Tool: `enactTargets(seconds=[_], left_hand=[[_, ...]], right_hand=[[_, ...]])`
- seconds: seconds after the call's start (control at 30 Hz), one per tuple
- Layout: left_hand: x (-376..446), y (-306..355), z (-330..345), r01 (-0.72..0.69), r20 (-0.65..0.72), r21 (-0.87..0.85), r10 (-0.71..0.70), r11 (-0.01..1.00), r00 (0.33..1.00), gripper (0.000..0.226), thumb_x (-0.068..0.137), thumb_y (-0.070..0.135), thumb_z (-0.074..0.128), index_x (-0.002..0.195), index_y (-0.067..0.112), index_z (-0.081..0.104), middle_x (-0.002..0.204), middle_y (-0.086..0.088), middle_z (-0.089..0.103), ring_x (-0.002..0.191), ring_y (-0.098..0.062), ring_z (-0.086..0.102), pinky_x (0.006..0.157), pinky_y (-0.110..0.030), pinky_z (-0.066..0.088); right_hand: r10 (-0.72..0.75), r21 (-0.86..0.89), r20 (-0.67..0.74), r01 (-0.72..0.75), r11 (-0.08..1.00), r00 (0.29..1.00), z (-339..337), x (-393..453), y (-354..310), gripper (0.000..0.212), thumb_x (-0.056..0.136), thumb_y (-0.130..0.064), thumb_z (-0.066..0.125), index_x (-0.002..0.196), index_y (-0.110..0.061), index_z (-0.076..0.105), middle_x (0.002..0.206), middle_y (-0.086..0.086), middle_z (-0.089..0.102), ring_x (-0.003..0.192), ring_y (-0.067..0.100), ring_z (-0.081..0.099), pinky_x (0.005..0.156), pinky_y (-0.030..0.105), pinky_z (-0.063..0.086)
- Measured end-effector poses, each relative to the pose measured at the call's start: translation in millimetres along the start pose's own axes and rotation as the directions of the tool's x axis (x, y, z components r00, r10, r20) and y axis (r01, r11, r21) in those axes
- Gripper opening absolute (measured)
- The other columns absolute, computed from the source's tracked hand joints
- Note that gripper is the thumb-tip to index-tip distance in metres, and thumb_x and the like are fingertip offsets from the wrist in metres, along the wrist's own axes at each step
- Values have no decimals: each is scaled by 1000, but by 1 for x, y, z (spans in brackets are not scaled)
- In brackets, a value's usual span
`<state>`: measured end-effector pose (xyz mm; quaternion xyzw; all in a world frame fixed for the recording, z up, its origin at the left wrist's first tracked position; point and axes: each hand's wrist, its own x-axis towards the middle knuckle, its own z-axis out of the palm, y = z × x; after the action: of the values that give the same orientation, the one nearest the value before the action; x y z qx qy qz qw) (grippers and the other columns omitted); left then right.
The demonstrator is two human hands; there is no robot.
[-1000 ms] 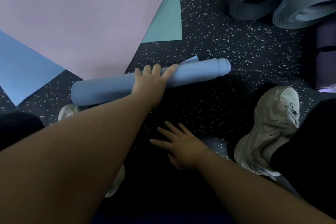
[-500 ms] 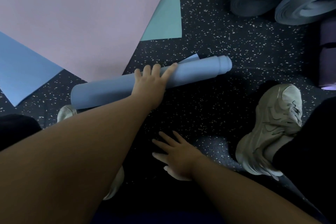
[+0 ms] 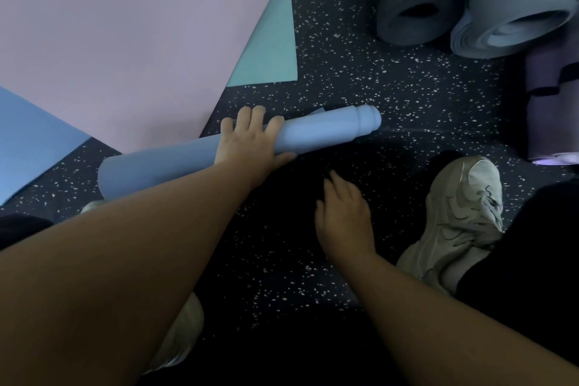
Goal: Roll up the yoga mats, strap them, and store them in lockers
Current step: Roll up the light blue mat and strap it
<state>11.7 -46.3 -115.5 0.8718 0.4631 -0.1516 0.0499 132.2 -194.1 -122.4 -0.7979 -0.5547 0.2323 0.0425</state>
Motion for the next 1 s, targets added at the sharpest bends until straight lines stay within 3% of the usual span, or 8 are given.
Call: enactTargets(seconds=[0.1, 0.23, 0.33, 0.47, 0.53, 0.73, 0.87, 1.0], left_hand=[[11, 9, -4, -32, -39, 60, 35, 998, 999, 68, 89, 62, 20, 132, 12, 38, 131, -12, 38, 113, -30, 38, 87, -41, 32], [17, 13, -2, -163, -75, 71, 168, 984, 983, 62, 97, 49, 31, 153, 33, 10, 120, -14, 42, 105, -31, 40, 84, -42, 33], [23, 13, -2, -195, -57, 17, 196, 981, 979, 64, 94, 47, 35, 153, 31, 16, 123, -15, 43, 107, -32, 41, 84, -43, 32], [29, 28, -4, -183, -120, 117, 197, 976, 973, 77, 84, 66, 43, 141, 15, 42, 122, -13, 50, 102, -32, 49, 81, -42, 38], [35, 41, -10, -170, -56, 174, 183, 970, 982, 79, 85, 67, 47, 139, 12, 34, 126, -10, 44, 108, -28, 44, 84, -39, 36], [49, 53, -31, -156, 48, -1, 156, 988, 987, 65, 83, 48, 62, 132, 15, 36, 131, -6, 42, 118, -28, 40, 92, -38, 35], [36, 41, -54, -157, -4, -36, 157, 987, 988, 71, 80, 48, 61, 138, 20, 31, 132, -3, 44, 118, -27, 41, 92, -41, 38], [18, 28, -95, -142, -50, -115, 137, 983, 989, 91, 79, 46, 63, 150, 37, 7, 130, 0, 47, 113, -28, 45, 88, -42, 40]], right_hand=[[129, -4, 34, -129, 992, 991, -12, 16, 15, 49, 98, -17, 41, 146, -9, 33, 156, 4, 24, 138, 24, 26, 109, 37, 27], [229, 59, -17, -228, 972, 973, -27, 33, 28, 53, 95, -9, 42, 146, -9, 31, 156, 3, 23, 136, 23, 28, 107, 37, 28], [268, 152, -84, -254, 955, 960, -33, 41, 38, 52, 93, -5, 42, 144, -10, 34, 152, 3, 28, 130, 23, 35, 106, 37, 34], [243, 287, -217, -176, 942, 945, -36, 45, 44, 51, 87, 2, 46, 137, -8, 47, 143, 8, 43, 117, 26, 47, 98, 41, 43], [223, 337, -249, -132, 932, 943, -38, 44, 43, 51, 85, 3, 50, 135, -6, 51, 139, 9, 48, 116, 27, 50, 96, 42, 45], [241, 431, -207, -133, 892, 948, -50, 41, 38, 52, 84, -19, 71, 129, -4, 52, 134, 7, 49, 114, 24, 55, 95, 41, 46], [233, 433, -201, -127, 893, 951, -75, 43, 29, 52, 84, -26, 70, 128, -8, 50, 132, 2, 46, 107, 22, 56, 93, 39, 46], [153, 418, -261, -31, 908, 953, -115, 42, 8, 48, 85, -19, 66, 128, -8, 48, 132, 3, 44, 105, 25, 55, 92, 45, 44]])
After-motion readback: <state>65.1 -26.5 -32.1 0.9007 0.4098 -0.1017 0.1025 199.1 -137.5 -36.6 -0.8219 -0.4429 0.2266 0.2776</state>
